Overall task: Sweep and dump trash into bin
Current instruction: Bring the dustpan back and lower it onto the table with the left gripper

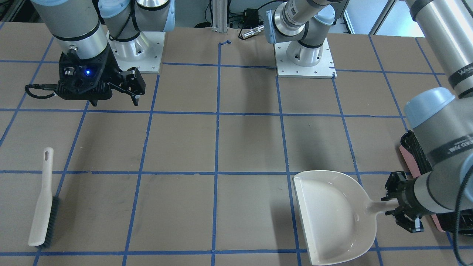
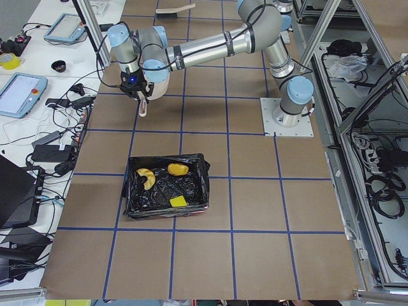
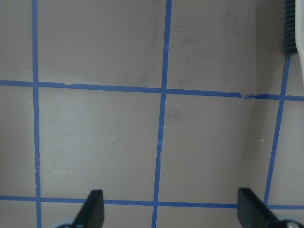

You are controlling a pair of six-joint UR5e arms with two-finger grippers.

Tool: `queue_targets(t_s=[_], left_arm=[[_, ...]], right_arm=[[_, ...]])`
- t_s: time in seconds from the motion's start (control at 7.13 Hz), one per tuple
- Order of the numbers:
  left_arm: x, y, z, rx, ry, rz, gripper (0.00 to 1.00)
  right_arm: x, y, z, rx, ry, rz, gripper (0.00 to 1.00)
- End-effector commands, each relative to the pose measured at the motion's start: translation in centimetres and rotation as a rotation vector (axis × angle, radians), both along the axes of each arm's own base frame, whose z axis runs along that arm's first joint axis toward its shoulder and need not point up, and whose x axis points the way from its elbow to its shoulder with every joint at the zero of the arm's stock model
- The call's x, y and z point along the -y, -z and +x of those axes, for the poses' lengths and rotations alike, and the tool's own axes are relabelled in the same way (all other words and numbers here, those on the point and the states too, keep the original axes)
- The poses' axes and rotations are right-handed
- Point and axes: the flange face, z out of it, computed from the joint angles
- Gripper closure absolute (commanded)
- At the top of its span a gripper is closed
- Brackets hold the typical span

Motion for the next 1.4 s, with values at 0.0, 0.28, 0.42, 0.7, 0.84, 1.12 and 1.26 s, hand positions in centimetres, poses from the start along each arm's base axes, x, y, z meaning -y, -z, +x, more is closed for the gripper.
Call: queue_targets(t_s=[0.0,0.28,0.42,0.7,0.84,1.12,1.26], left_arm=[[-0.8,4.2,-0.5,0.048,0.016,0.064,1.00],[-0.6,4.9,-1.3,0.145,0.075,0.088,1.00],[-0.1,5.6,-2.0,0.153,0.076,0.072,1.00],[0.2,5.9,-4.8,0.196,0.138,0.059,1.00],[-0.2,6.5,-5.3,0.197,0.146,0.071,1.00],[-1.4,8.4,-5.8,0.227,0.164,0.055,1.00],[-1.4,8.5,-6.0,0.231,0.163,0.027,1.00]], right_arm=[[0.2,0.1,-1.8,0.001,0.025,0.013,0.00],[-0.1,0.5,-1.7,-0.003,0.025,0.018,0.00],[-0.9,-1.8,-1.5,0.009,0.022,-0.038,0.00],[-1.1,-1.4,-1.4,0.012,0.031,-0.030,0.00],[-0.2,0.0,-1.3,0.012,0.036,-0.001,0.00],[-0.3,0.0,-0.6,0.086,0.038,-0.002,0.00],[-0.2,-0.1,-0.1,0.136,0.041,-0.004,0.00]])
